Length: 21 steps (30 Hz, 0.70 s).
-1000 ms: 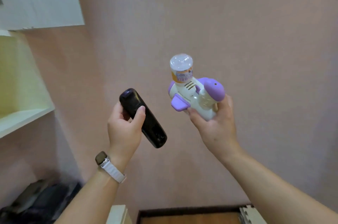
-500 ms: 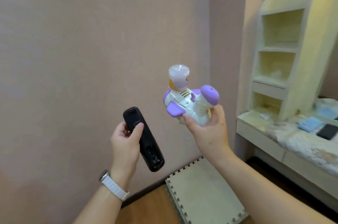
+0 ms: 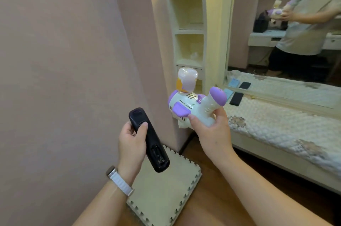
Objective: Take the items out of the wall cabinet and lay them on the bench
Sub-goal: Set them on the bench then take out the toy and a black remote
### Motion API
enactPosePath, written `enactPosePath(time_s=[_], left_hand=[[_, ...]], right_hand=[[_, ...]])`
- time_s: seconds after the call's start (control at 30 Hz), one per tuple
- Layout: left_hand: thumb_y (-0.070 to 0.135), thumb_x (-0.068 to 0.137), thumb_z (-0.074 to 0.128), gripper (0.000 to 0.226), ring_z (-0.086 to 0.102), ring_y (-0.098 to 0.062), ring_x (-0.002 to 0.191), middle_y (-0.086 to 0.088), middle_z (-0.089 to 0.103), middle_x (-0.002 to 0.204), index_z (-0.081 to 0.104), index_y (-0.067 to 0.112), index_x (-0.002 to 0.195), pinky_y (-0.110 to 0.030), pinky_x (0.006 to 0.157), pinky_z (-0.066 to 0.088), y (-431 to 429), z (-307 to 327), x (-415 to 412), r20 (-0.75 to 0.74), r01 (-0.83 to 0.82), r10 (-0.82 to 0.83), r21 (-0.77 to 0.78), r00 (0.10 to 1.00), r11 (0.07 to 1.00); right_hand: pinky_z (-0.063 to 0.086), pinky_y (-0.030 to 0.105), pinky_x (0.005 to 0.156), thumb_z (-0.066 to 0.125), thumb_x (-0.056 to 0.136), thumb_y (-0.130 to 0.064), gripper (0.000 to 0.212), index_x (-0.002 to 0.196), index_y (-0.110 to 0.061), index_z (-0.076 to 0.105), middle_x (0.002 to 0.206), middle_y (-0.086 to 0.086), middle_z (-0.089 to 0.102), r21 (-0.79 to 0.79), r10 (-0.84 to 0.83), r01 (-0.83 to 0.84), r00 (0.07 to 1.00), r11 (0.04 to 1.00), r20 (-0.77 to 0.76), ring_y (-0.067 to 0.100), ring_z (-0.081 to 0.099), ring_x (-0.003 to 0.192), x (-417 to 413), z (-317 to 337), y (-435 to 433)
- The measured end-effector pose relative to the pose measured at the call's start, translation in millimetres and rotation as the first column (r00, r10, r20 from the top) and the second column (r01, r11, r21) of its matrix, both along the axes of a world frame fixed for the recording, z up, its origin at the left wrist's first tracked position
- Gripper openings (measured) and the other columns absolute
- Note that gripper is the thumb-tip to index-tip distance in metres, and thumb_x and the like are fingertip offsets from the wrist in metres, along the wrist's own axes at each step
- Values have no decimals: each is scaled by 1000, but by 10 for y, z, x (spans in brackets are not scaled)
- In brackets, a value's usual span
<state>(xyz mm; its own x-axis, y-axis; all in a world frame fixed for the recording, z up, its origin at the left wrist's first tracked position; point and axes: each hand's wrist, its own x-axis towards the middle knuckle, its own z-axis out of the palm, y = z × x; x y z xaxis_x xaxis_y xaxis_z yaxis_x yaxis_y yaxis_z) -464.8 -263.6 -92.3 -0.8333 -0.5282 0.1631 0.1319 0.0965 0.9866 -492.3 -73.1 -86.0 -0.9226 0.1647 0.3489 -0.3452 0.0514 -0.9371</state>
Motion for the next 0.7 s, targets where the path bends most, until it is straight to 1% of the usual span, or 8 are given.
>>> enactPosePath(time_s=[0.07, 0.13, 0.2, 0.3, 0.4, 0.5, 0.63, 0.7], left_hand=[[18, 92, 60, 6, 64, -19, 77, -5, 68, 87, 63, 15, 96, -42, 74, 54, 73, -118, -328, 46, 66, -67, 21, 997, 998], [18, 92, 60, 6, 63, -21, 79, -6, 68, 87, 63, 15, 96, -42, 75, 54, 131, -244, -679, 67, 124, -127, 44, 990, 991], [16, 93, 59, 6, 63, -20, 79, -6, 67, 88, 63, 15, 97, -35, 69, 54, 198, -347, -1025, 80, 174, -181, 86, 980, 981], [16, 94, 58, 9, 65, -16, 76, -5, 67, 89, 61, 15, 102, -22, 55, 51, 281, -430, -1497, 106, 249, -267, 156, 958, 956], [19, 94, 58, 8, 66, -21, 76, -7, 68, 89, 60, 17, 102, -24, 52, 51, 319, -540, -1943, 144, 305, -340, 217, 929, 927], [19, 93, 59, 4, 67, -25, 82, -10, 68, 91, 60, 19, 97, -31, 61, 53, 399, -665, -2396, 163, 354, -400, 252, 902, 900], [17, 92, 61, 8, 66, -30, 90, -13, 69, 97, 63, 19, 100, -47, 80, 55, 653, -804, -2819, 190, 403, -475, 321, 859, 857], [17, 93, 60, 8, 66, -29, 89, -11, 70, 96, 64, 20, 99, -47, 81, 54, 815, -832, -2985, 190, 448, -515, 305, 836, 840]], right_hand=[[47, 10, 79, 77, 79, -27, 40, 110, -40, 56, 112, -4, 62, -11, -39, 39, 999, 999, 37, -2, 60, 98, -196, -39, 108], [42, 2, 69, 77, 81, -20, 38, 104, -41, 55, 107, -11, 63, -10, -77, 78, 995, 997, 57, -10, 59, 91, -410, -85, 179], [43, 1, 68, 76, 82, -19, 37, 103, -41, 54, 103, -15, 64, -3, -119, 120, 989, 993, 93, -12, 60, 89, -638, -135, 225], [48, 8, 72, 76, 81, -25, 36, 104, -42, 54, 104, -19, 65, 29, -196, 194, 968, 981, 155, -10, 61, 91, -1006, -198, 261], [47, 7, 68, 77, 81, -26, 34, 101, -42, 55, 99, -20, 65, 75, -260, 250, 946, 965, 195, -10, 61, 89, -1346, -254, 290], [45, 3, 65, 77, 81, -26, 33, 99, -42, 54, 97, -22, 65, 103, -316, 300, 922, 948, 226, -13, 60, 86, -1607, -322, 338], [45, 3, 64, 77, 82, -21, 33, 100, -40, 55, 95, -20, 66, 104, -375, 360, 886, 927, 272, -13, 61, 83, -1819, -444, 533], [46, 6, 63, 76, 82, -22, 32, 99, -38, 56, 94, -18, 67, 108, -414, 400, 862, 910, 293, -10, 62, 82, -1924, -470, 680]])
